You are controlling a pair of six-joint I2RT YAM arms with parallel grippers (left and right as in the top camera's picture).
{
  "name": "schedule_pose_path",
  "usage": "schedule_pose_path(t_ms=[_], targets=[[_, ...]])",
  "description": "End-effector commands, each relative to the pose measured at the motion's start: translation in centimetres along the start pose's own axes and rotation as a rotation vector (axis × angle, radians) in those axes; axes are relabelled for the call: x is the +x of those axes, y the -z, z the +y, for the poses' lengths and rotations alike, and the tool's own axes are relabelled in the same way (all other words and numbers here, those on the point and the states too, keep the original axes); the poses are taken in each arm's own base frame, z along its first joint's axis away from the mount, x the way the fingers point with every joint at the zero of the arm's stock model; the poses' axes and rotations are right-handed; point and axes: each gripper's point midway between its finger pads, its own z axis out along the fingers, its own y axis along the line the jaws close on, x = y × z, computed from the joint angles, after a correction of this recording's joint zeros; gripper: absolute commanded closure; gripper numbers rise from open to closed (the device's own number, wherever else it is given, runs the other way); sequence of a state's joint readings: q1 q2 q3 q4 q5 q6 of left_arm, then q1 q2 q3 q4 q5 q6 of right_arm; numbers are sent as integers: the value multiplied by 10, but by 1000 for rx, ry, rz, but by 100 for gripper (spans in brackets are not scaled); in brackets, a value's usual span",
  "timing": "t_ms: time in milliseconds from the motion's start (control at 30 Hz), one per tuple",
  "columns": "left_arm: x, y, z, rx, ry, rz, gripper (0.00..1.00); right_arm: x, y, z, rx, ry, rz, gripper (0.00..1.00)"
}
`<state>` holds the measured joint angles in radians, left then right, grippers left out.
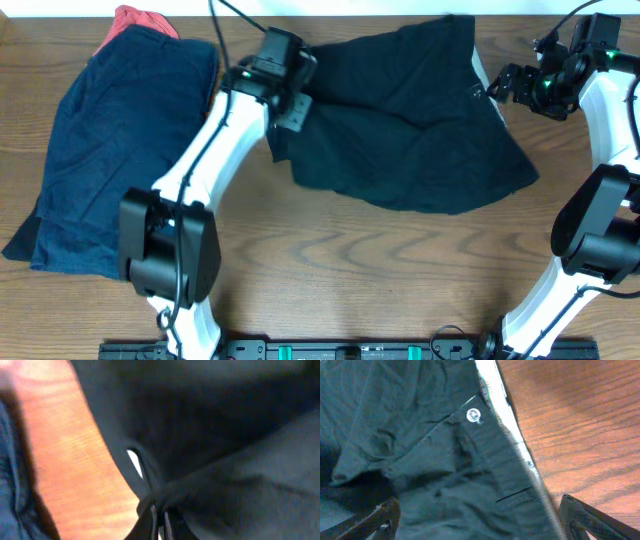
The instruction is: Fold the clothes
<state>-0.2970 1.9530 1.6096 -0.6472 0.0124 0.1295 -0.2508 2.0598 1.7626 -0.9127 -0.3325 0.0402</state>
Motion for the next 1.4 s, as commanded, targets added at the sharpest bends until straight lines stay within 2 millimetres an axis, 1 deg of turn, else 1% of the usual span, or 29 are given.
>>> schedule_pose_path(t_ms=[0,33,100,133,167,200,233,300,367,467,533,567,633,700,800,933,1000,1067,1267,1367], targets=[[-3,-14,31,-59,89,-20,94,-4,4,7,-1,32,-14,1],[-6,-16,36,-63,97,-32,84,-4,4,7,-1,32,-13,1],[-8,-17,43,-71,109,-44,51,-4,4,7,-1,32,-14,1],[-8,-17,45,-73,113,-43,31,-4,4,7,-1,32,-14,1],[-7,-15,45,-72,112,-38,14,-4,4,7,-1,32,-14,1],[-5,-13,44,-71,112,-32,4,-4,4,7,-1,32,-14,1],[-2,-8,42,-64,117,-19,2,-4,4,7,-1,36,-13,1],[7,5,35,-50,153,14,2,-4,4,6,-1,36,-13,1],[22,20,25,-23,183,73,2,-3,4,6,-1,36,-13,1],[58,44,-5,90,178,223,2,-4,4,6,4,38,-13,1],[84,49,-14,98,163,331,2,-4,4,5,6,39,-14,1],[94,48,-17,99,158,367,2,-4,4,5,6,38,-15,1],[113,41,-22,101,150,421,2,-4,4,5,6,40,-16,1],[129,28,-25,102,148,441,2,-4,4,5,6,40,-16,1],[144,7,-30,124,136,429,2,-4,4,5,6,40,-16,1],[159,-18,-33,137,127,393,0,-4,4,5,6,39,-16,1],[161,-28,-34,139,117,361,0,-4,4,5,6,39,-16,1],[159,-35,-34,141,99,320,1,-4,4,5,6,39,-16,1],[147,-54,-36,142,93,199,1,-3,4,5,6,38,-12,1],[140,-60,-40,162,90,147,4,-3,4,6,6,38,-13,1]])
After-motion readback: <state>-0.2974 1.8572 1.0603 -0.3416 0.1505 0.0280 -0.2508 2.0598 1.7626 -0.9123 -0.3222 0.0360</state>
